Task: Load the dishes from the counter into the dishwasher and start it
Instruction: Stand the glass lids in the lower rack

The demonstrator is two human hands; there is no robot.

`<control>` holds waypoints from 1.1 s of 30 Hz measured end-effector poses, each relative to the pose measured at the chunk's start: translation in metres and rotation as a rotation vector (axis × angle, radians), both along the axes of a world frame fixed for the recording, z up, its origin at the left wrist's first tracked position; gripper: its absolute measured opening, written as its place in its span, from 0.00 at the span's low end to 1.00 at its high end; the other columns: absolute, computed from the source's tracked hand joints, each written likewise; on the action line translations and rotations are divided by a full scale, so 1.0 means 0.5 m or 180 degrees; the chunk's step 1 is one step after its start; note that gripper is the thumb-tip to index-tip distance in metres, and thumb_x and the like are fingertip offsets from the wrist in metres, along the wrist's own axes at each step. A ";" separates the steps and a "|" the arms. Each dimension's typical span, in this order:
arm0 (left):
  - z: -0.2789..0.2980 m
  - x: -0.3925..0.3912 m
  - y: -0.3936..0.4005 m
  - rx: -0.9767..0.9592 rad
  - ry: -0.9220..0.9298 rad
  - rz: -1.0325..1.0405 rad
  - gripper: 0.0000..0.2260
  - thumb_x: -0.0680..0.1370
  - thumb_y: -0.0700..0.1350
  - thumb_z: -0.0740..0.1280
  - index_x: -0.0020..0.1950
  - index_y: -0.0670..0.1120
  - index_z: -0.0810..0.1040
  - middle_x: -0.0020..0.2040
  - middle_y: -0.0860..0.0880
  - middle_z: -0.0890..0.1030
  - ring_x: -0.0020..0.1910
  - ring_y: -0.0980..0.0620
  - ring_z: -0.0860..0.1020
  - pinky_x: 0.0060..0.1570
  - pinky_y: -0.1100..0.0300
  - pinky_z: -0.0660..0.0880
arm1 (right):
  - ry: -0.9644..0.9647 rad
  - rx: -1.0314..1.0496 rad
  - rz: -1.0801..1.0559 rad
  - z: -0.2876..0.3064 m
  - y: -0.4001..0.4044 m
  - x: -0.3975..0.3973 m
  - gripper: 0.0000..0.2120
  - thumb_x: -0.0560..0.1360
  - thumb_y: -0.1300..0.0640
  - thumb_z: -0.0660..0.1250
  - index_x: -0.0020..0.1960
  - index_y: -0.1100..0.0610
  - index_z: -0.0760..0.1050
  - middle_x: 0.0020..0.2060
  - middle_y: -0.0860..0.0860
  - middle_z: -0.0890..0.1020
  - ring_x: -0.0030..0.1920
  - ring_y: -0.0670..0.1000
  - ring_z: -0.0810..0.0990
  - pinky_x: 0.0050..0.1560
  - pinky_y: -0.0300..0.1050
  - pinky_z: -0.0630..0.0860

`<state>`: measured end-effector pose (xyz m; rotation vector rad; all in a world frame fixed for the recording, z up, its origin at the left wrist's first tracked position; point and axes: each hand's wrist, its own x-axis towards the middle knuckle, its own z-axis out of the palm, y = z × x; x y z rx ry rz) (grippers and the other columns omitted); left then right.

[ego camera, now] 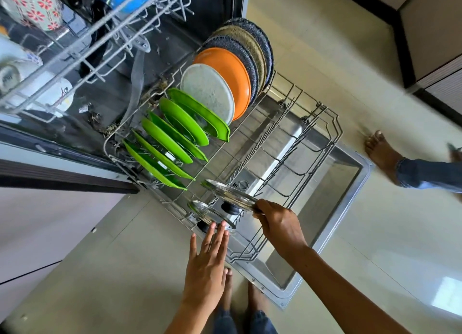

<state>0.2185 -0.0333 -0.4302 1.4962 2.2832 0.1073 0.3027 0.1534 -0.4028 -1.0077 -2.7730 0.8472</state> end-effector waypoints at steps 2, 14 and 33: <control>0.001 0.001 0.002 -0.0031 -0.0014 0.0004 0.44 0.59 0.54 0.79 0.71 0.42 0.68 0.73 0.44 0.65 0.71 0.42 0.64 0.67 0.42 0.50 | -0.0029 -0.0051 0.0002 -0.006 0.000 -0.004 0.03 0.72 0.62 0.70 0.45 0.57 0.76 0.31 0.50 0.79 0.25 0.51 0.75 0.24 0.43 0.75; 0.009 -0.007 0.002 -0.0049 -0.0069 0.0002 0.43 0.59 0.54 0.78 0.70 0.42 0.69 0.72 0.44 0.66 0.71 0.43 0.63 0.69 0.44 0.48 | -0.0066 -0.0144 -0.0144 -0.020 0.010 -0.032 0.01 0.75 0.62 0.67 0.45 0.59 0.75 0.31 0.52 0.79 0.26 0.48 0.71 0.28 0.42 0.74; -0.003 0.002 0.005 -0.0191 -0.0171 -0.0035 0.51 0.58 0.54 0.79 0.74 0.41 0.58 0.73 0.42 0.64 0.72 0.42 0.60 0.68 0.41 0.48 | 0.0218 0.0202 -0.0056 0.016 0.023 -0.012 0.05 0.71 0.63 0.70 0.43 0.58 0.75 0.30 0.50 0.78 0.25 0.50 0.73 0.23 0.39 0.68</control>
